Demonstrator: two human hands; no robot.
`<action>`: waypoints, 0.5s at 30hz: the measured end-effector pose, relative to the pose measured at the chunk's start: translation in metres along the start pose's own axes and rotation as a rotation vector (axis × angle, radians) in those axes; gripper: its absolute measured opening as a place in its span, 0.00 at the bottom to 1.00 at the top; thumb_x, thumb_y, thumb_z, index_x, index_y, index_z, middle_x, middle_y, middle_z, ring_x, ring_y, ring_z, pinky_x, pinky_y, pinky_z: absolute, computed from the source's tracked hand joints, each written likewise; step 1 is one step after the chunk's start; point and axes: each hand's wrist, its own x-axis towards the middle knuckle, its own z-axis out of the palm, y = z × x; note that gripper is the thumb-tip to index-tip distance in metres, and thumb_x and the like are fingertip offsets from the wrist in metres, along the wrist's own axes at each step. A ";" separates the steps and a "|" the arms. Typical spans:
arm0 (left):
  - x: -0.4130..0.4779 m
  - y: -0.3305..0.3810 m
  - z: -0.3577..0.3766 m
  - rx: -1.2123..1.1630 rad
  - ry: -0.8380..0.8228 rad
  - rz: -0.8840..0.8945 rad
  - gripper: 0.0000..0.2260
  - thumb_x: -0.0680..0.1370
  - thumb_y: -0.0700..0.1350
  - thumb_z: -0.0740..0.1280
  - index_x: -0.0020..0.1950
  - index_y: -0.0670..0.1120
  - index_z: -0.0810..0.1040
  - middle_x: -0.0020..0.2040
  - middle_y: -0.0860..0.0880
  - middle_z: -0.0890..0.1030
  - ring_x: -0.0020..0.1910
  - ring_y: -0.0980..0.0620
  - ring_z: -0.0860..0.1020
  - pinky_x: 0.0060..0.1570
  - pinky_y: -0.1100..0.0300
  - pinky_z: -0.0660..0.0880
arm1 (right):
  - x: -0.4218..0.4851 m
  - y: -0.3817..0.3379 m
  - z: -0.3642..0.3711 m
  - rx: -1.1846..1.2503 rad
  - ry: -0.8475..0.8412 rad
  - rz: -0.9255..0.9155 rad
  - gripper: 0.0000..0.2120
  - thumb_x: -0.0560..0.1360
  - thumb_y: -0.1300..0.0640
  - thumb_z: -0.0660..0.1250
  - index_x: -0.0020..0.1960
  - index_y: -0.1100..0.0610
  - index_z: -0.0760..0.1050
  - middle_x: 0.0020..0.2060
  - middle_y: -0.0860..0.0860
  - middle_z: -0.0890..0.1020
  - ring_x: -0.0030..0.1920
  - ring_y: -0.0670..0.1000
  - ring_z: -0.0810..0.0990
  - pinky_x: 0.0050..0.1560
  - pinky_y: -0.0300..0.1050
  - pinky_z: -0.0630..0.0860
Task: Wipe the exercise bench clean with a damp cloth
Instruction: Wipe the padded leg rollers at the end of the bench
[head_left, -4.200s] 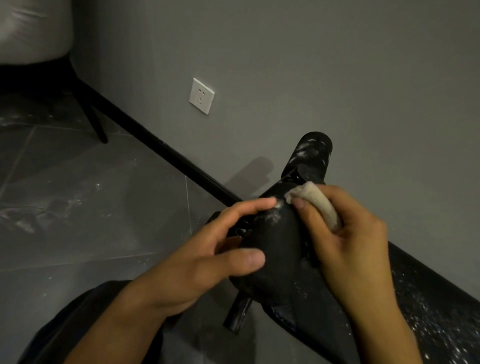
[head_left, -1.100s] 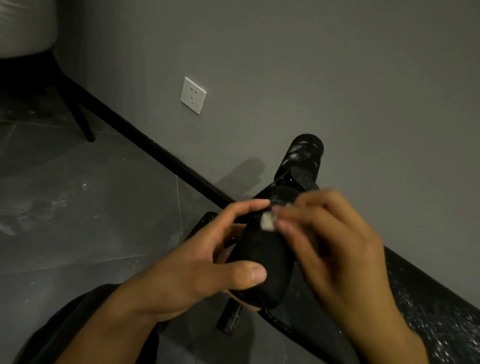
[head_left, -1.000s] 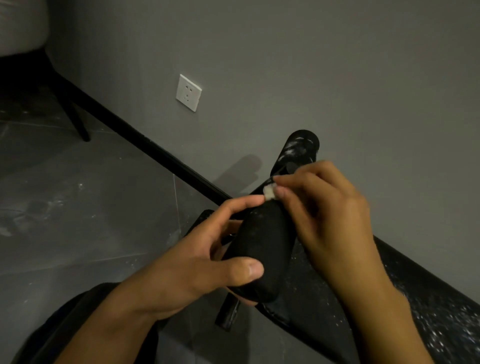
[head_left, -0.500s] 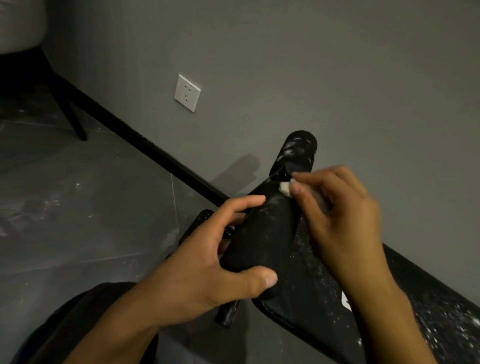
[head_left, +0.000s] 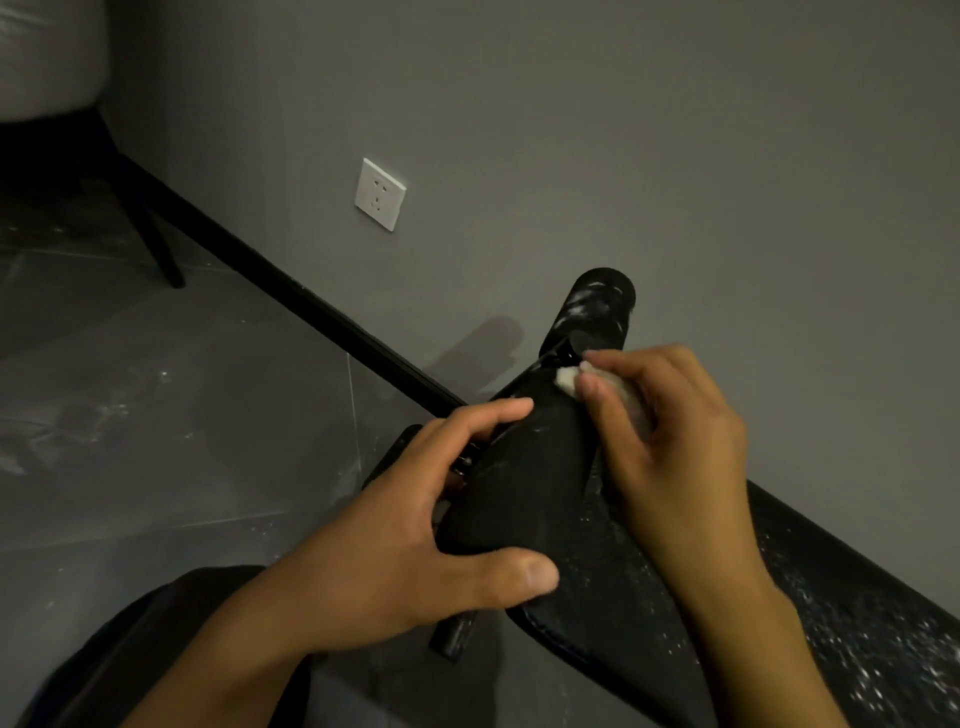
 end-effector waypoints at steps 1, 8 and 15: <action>0.000 -0.002 -0.002 -0.040 -0.024 0.003 0.40 0.65 0.60 0.79 0.73 0.73 0.65 0.73 0.63 0.69 0.70 0.57 0.75 0.63 0.52 0.79 | -0.005 -0.004 0.000 0.013 -0.014 -0.007 0.07 0.80 0.54 0.68 0.57 0.52 0.81 0.50 0.44 0.78 0.52 0.42 0.79 0.51 0.35 0.75; 0.008 -0.012 -0.007 -0.232 -0.086 0.025 0.39 0.68 0.46 0.79 0.76 0.63 0.68 0.75 0.52 0.72 0.71 0.48 0.76 0.66 0.49 0.77 | -0.055 -0.026 -0.016 0.078 -0.083 -0.180 0.08 0.76 0.53 0.69 0.54 0.51 0.83 0.49 0.48 0.79 0.51 0.44 0.80 0.48 0.33 0.74; 0.014 -0.009 0.003 -0.157 0.040 0.046 0.40 0.63 0.50 0.84 0.72 0.65 0.73 0.71 0.56 0.76 0.68 0.50 0.78 0.60 0.51 0.81 | 0.001 -0.006 -0.002 -0.029 -0.038 -0.023 0.07 0.79 0.53 0.68 0.56 0.51 0.81 0.49 0.44 0.78 0.51 0.39 0.78 0.51 0.31 0.74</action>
